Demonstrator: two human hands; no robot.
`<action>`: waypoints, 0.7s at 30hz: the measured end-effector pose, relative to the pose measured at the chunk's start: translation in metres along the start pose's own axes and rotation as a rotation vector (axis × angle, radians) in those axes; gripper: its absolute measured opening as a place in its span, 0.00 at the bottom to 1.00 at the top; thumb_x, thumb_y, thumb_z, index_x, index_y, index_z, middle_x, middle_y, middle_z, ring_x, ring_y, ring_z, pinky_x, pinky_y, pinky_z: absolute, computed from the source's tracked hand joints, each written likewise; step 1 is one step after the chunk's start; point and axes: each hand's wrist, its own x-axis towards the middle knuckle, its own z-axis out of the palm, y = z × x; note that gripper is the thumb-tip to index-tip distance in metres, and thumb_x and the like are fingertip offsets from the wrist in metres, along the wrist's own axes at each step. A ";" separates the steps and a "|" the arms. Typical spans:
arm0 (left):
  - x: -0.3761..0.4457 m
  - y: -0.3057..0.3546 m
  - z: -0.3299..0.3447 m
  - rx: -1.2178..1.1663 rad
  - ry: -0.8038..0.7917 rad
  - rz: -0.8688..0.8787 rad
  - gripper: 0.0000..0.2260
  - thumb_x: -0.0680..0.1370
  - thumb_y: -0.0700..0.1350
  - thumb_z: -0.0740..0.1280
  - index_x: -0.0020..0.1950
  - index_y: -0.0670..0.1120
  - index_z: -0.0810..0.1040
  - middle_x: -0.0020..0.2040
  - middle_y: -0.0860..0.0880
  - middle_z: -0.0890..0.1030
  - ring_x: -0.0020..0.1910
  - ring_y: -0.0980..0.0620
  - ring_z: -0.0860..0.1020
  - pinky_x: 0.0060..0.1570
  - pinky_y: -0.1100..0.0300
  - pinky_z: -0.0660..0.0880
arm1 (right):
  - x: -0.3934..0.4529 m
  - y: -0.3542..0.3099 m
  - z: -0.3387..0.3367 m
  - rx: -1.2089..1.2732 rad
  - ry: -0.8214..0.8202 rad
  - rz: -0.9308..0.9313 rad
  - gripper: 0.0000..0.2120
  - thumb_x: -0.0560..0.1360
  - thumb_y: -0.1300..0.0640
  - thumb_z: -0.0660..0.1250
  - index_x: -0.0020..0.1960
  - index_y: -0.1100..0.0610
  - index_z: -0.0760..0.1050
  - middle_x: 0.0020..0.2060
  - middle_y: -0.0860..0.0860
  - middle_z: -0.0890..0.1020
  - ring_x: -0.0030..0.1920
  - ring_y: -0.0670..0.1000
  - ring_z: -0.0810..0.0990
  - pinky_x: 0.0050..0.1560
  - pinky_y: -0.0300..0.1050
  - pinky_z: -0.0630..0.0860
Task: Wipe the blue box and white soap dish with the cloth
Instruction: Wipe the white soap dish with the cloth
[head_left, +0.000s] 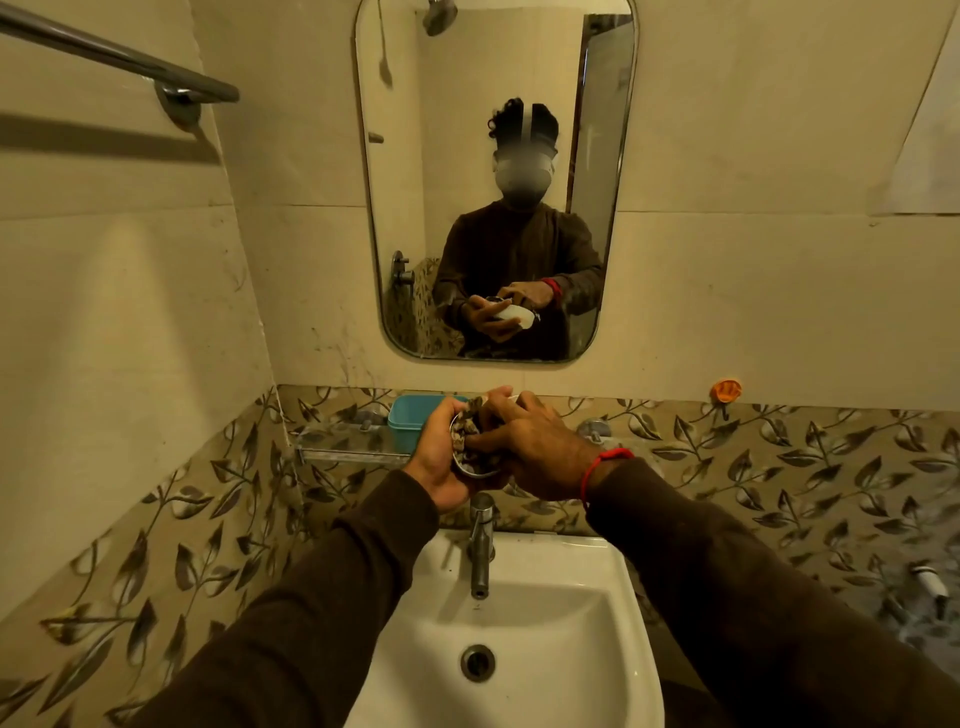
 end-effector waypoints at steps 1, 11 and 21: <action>0.000 -0.001 -0.001 0.011 -0.005 0.005 0.23 0.78 0.55 0.53 0.66 0.51 0.80 0.62 0.43 0.80 0.56 0.43 0.77 0.46 0.50 0.73 | 0.000 0.002 -0.001 -0.005 -0.029 -0.025 0.21 0.77 0.56 0.67 0.69 0.43 0.73 0.65 0.54 0.67 0.58 0.58 0.65 0.54 0.53 0.66; -0.007 -0.009 -0.005 0.100 0.026 -0.084 0.16 0.76 0.54 0.57 0.45 0.47 0.79 0.40 0.44 0.77 0.39 0.45 0.76 0.39 0.53 0.70 | -0.007 0.013 -0.005 -0.389 -0.019 -0.267 0.24 0.74 0.56 0.69 0.68 0.42 0.72 0.63 0.56 0.71 0.58 0.59 0.68 0.52 0.53 0.69; -0.002 0.005 0.002 0.047 0.061 0.000 0.18 0.76 0.52 0.56 0.44 0.47 0.85 0.42 0.43 0.84 0.38 0.45 0.82 0.37 0.56 0.76 | -0.007 0.019 0.013 -0.422 0.204 0.080 0.23 0.73 0.53 0.69 0.67 0.44 0.71 0.56 0.57 0.74 0.51 0.60 0.72 0.46 0.56 0.71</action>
